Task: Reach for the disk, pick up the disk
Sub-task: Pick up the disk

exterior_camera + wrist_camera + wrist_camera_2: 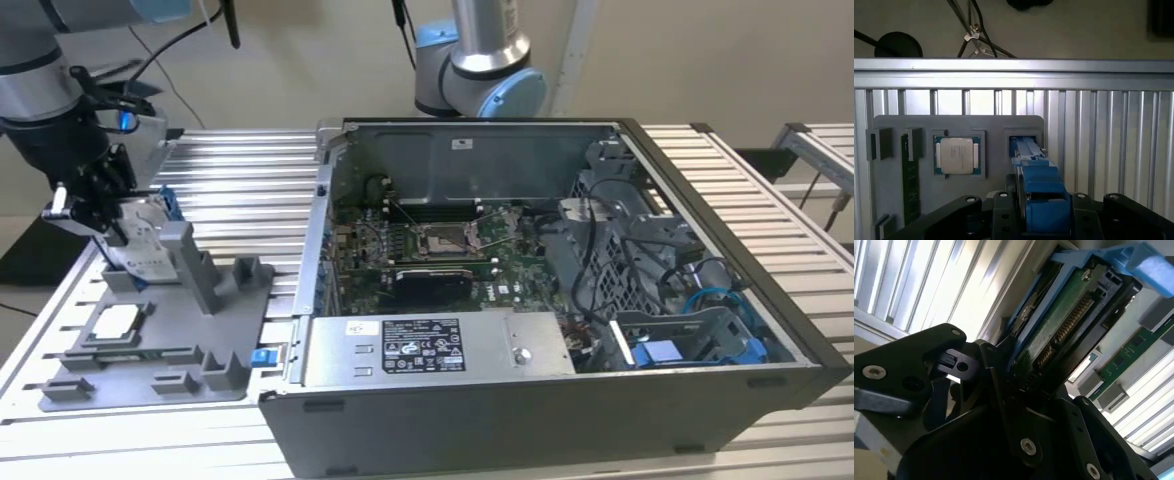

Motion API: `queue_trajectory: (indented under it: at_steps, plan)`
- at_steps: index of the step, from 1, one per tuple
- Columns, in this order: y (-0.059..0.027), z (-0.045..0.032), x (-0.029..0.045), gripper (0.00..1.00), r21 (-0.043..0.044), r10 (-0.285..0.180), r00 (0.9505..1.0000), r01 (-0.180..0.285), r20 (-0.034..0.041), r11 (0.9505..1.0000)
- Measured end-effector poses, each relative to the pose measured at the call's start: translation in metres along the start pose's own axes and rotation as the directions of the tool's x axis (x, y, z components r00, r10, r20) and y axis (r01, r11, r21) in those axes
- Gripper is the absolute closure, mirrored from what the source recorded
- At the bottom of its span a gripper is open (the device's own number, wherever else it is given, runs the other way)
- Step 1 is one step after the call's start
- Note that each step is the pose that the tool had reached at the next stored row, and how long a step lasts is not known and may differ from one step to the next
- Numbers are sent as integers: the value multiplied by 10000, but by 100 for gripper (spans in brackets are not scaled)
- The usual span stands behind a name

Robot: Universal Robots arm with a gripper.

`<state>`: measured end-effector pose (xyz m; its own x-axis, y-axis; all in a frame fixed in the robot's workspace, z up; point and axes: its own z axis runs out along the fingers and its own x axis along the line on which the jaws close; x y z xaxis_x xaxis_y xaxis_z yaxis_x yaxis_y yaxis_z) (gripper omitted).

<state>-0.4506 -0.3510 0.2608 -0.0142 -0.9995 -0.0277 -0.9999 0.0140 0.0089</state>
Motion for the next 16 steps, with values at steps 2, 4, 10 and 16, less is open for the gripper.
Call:
queue_trajectory:
  at_steps: [2,4,10,16]
  plan:
    - [0,-4,0,100,-1,0,10000,0,0,10000]
    - [0,-5,0,100,-2,0,10000,0,0,10000]
    - [0,-6,0,100,-1,-1,10000,1,-1,10000]
    - [0,-9,0,100,-1,-1,10000,1,0,10000]
